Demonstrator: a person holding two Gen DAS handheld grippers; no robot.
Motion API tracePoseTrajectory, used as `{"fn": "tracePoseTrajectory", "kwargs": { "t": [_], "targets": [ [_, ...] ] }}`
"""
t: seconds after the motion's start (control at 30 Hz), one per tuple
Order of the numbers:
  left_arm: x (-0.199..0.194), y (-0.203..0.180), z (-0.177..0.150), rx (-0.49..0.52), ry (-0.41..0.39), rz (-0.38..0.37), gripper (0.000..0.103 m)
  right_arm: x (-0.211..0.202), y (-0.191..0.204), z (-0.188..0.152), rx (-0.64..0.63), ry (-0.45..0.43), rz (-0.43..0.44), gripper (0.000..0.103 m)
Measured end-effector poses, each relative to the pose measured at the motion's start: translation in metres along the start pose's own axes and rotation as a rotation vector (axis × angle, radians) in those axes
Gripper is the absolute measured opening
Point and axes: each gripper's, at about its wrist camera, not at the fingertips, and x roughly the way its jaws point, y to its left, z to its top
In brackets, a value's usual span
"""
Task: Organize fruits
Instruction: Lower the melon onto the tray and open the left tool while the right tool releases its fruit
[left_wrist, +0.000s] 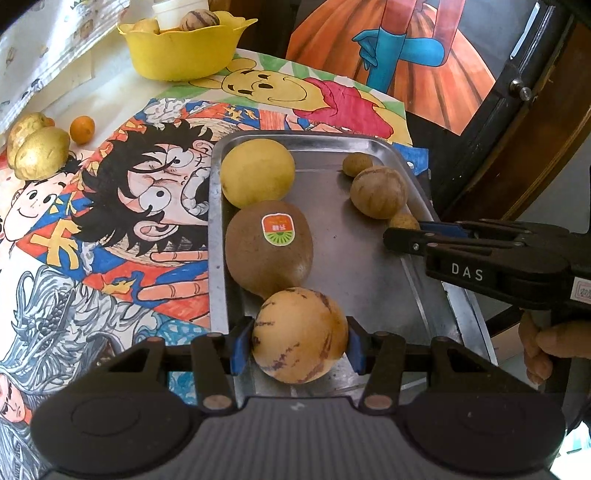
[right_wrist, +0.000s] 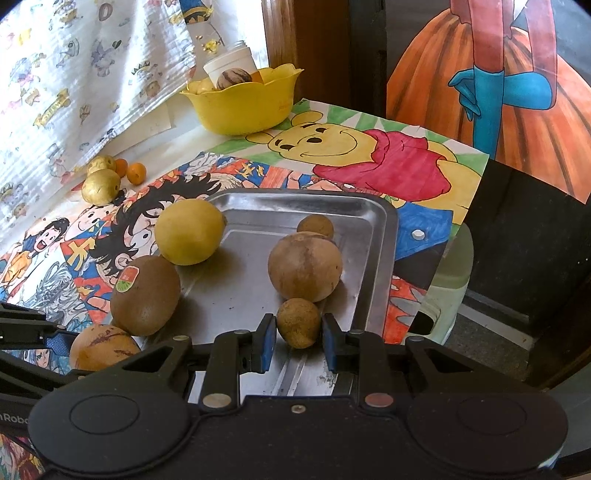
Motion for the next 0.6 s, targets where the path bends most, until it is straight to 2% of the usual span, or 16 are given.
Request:
{"fn": "tracePoseTrajectory", "kwargs": {
  "t": [0.17, 0.37, 0.43, 0.47, 0.5, 0.6],
  "targets": [
    [0.0, 0.0, 0.0, 0.001, 0.011, -0.007, 0.057, -0.003, -0.002, -0.001, 0.02, 0.0, 0.007, 0.033],
    [-0.007, 0.002, 0.0, 0.014, 0.03, -0.035, 0.065, -0.018, 0.001, -0.005, 0.039, 0.006, 0.003, 0.039],
    [-0.014, 0.003, 0.0, 0.017, 0.041, -0.047, 0.069, -0.028, 0.003, -0.006, 0.054, 0.011, 0.001, 0.042],
    [-0.018, 0.003, -0.001, 0.017, 0.046, -0.048, 0.076, -0.033, 0.004, -0.007, 0.059, 0.015, 0.002, 0.045],
    [-0.022, 0.003, -0.001, 0.017, 0.051, -0.034, 0.089, -0.038, 0.005, -0.008, 0.063, 0.019, 0.002, 0.046],
    [-0.037, 0.007, -0.002, 0.026, 0.053, -0.015, 0.091, -0.054, 0.01, -0.013, 0.069, 0.04, 0.002, 0.05]
  ]
}}
